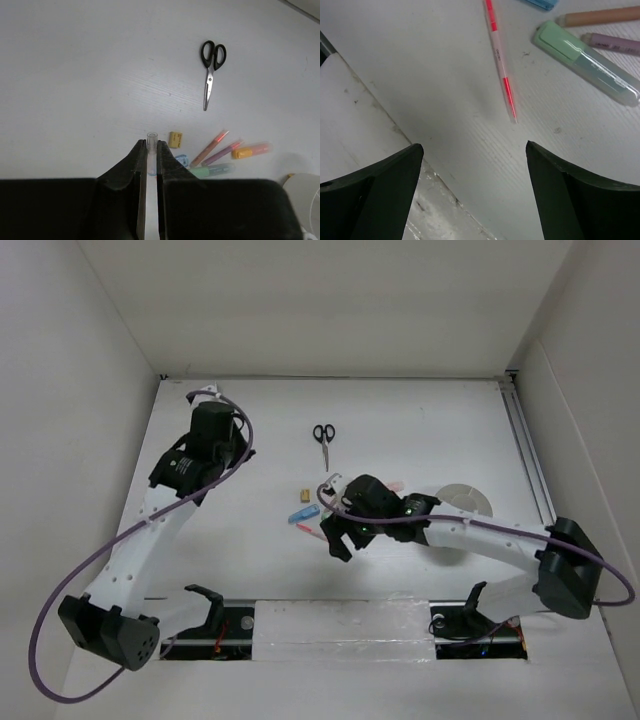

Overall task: Sort the stationery into containers
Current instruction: Pick up the pen from the center of the board.

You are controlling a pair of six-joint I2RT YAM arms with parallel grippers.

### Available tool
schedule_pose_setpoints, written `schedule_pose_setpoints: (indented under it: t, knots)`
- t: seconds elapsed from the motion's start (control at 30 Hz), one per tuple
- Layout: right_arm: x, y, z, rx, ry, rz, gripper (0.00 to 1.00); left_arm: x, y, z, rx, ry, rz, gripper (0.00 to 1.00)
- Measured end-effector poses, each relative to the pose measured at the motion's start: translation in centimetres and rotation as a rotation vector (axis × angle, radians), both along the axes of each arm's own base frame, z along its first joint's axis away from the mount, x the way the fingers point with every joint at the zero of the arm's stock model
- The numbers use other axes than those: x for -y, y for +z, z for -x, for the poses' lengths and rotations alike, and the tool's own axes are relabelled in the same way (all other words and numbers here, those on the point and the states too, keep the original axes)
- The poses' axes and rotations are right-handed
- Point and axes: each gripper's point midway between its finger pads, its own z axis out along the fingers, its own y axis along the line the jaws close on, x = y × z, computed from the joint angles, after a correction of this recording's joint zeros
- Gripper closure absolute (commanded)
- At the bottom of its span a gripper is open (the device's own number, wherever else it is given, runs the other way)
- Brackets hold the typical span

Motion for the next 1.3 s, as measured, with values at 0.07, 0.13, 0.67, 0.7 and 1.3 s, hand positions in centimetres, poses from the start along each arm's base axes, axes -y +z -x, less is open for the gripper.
schedule_pose_setpoints:
  t: [0.07,0.13,0.67,0.7,1.3]
  knots:
    - [-0.9,-1.1,-0.3,0.008,0.033,0.031,0.14,-1.6,0.0,0.6,-0.007,0.024,-0.015,1.00]
    - [-1.7,-2.2,-0.4,0.014,0.067,0.065,0.16,-4.0,0.0,1.0,-0.007,0.078,-0.027,1.00]
    - [-6.1,-6.5,-4.7,0.116,0.133,0.220,0.18,-6.8,-3.3,3.7,-0.037,0.125,-0.025,1.00]
    - [-6.0,-6.8,-4.7,0.114,0.136,0.230,0.20,-6.8,-3.3,3.8,-0.038,0.124,-0.024,1.00]
    - [-6.0,-8.5,-3.7,0.037,0.187,0.224,0.48,-6.5,-2.7,4.0,-0.018,0.110,-0.009,1.00]
